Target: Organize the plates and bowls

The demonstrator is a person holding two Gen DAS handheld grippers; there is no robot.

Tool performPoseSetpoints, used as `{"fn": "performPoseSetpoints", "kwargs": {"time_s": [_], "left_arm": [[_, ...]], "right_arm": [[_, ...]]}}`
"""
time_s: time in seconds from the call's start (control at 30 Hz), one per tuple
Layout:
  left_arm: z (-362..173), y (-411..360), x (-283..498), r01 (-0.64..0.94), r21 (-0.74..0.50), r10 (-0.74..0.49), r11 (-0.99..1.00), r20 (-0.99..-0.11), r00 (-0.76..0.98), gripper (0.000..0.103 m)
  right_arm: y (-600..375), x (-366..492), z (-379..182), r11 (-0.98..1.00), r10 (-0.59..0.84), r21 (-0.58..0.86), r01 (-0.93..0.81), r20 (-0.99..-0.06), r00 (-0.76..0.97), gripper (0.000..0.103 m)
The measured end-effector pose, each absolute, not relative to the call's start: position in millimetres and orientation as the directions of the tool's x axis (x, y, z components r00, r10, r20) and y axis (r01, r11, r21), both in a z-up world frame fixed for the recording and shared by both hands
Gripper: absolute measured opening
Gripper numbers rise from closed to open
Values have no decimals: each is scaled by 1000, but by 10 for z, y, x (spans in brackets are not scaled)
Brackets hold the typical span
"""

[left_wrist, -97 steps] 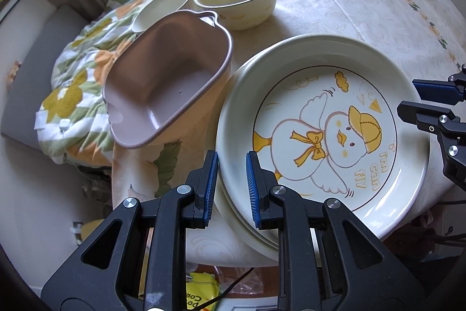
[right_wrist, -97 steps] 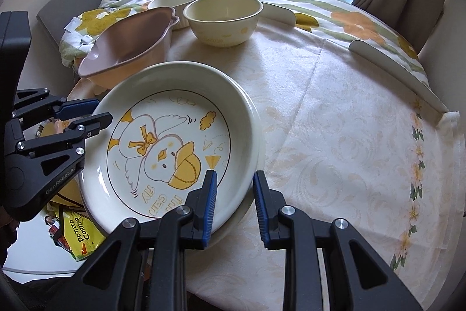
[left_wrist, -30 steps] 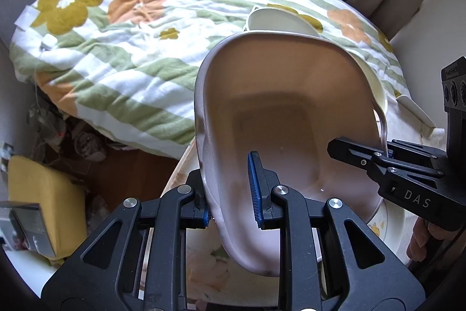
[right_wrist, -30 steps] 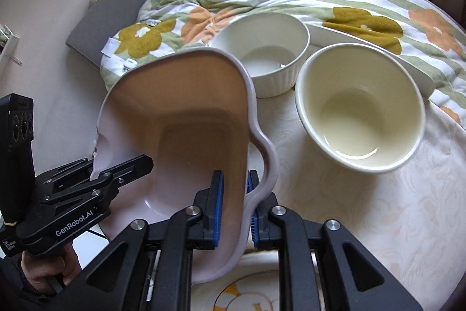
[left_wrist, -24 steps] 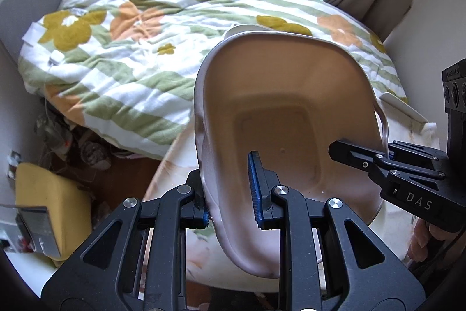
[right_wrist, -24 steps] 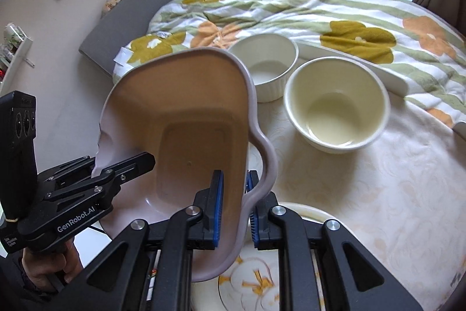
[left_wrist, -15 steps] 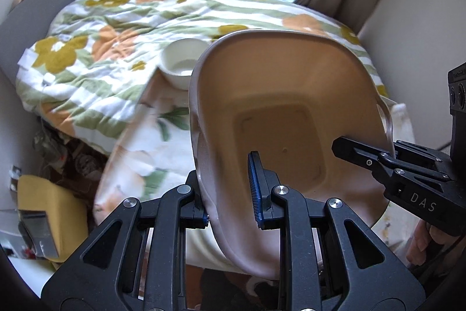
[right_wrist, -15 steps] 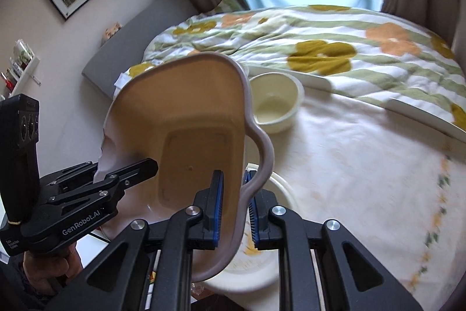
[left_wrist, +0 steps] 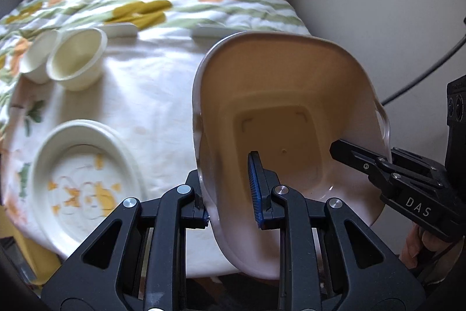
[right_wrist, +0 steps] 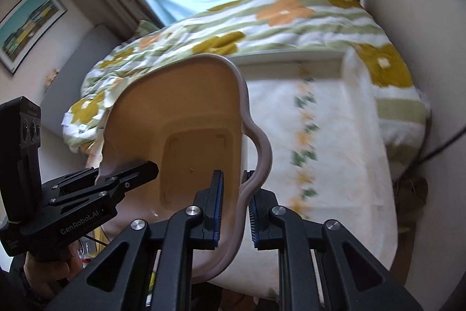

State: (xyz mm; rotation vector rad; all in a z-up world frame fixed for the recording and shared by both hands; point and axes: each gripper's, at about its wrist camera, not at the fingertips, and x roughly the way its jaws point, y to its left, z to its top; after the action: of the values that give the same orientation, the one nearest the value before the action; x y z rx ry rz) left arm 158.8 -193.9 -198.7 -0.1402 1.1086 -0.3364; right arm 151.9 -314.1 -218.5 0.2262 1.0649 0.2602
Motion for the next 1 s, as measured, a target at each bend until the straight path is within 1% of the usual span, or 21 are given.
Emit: {"fn": "performPoseSetpoints", "kwargs": {"time_s": [0.2,0.47,0.57,0.87,0.9,1.0], "left_arm": [[-2433,-2372,1723,218,-293,-353,931,-873,336,19],[-2858,-2539,1814,213,-287,-339,934,-899,277,19],[-2927,-2558,1870,212,-274,-326,938,-905,272,19],[-2916,-2587,1894,229,-235,-294,945,-916,272,19],[-2926,-2593,1898,228,-229,-288,946,-919,270,20],[-2943,-2619,1892,239,-209,-272,948,-923,272,26]], "right_arm": [[-3440,1600,-2576,955,277,294,-25,-862,425,15],[-3701,1648,-2926,955,269,297,14,-882,386,15],[-3715,1660,-3005,954,272,299,16,-887,373,15],[-3794,1659,-3090,940,306,341,30,-875,376,15],[-3798,1660,-3096,939,306,343,34,-875,376,15],[-3823,1670,-3121,922,335,382,55,-862,380,15]]}}
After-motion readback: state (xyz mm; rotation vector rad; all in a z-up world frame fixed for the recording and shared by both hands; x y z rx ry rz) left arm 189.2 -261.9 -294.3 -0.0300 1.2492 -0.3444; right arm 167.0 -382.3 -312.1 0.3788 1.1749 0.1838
